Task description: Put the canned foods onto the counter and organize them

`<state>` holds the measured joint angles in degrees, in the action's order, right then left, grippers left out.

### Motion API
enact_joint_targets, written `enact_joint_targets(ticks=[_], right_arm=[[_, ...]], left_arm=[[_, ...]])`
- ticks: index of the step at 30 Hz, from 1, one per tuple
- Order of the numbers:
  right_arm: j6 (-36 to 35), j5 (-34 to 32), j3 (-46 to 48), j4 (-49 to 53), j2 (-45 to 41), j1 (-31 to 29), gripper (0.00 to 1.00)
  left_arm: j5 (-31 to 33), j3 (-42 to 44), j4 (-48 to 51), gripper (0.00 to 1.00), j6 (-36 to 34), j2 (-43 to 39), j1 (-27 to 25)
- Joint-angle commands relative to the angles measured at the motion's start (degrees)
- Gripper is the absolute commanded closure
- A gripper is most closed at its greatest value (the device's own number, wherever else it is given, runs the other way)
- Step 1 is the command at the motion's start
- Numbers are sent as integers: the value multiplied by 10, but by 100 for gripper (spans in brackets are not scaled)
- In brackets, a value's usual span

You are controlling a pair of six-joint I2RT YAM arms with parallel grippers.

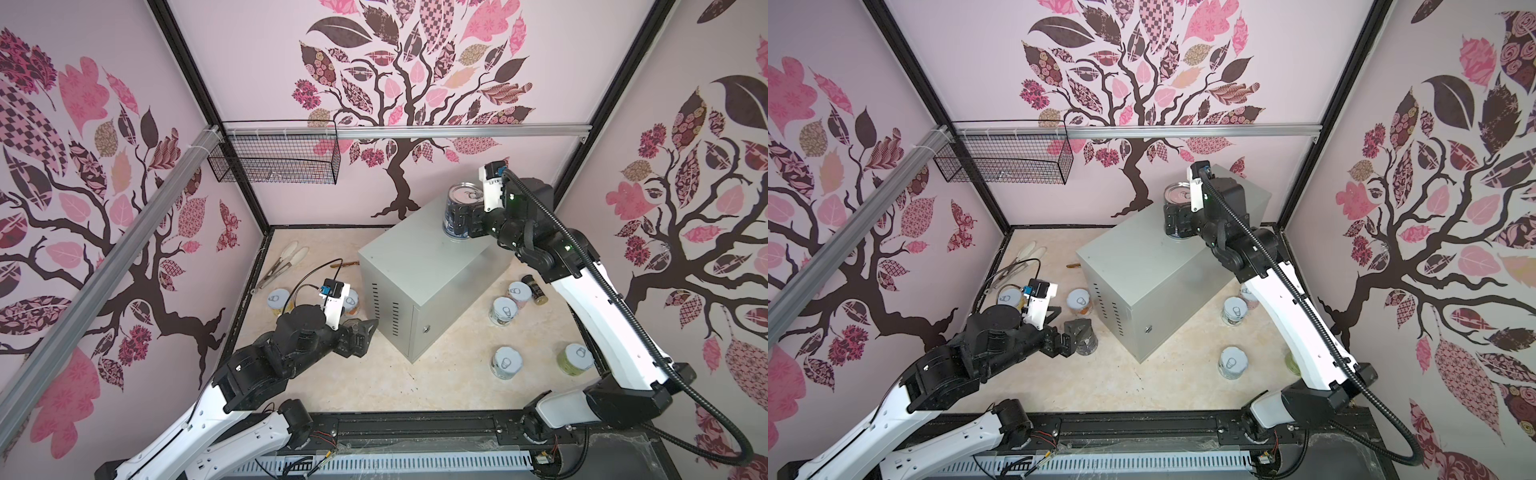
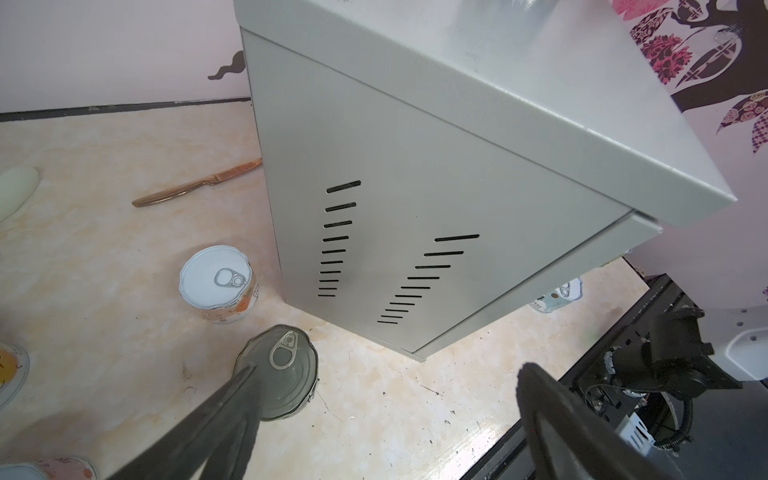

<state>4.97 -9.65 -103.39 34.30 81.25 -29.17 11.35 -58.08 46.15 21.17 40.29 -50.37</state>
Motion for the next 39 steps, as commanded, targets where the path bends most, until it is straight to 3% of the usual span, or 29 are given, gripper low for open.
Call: enact_joint_targets(ticks=[1, 8, 39], right_arm=[[13, 22, 45, -80, -35, 1, 0], [19, 49, 114, -151, -64, 1, 0], [12, 58, 132, -229, -2, 18, 0]], left_arm=[[3, 17, -1, 2, 5, -8, -2], [14, 11, 5, 2, -4, -20, -2], [32, 9, -10, 2, -26, 10, -1]])
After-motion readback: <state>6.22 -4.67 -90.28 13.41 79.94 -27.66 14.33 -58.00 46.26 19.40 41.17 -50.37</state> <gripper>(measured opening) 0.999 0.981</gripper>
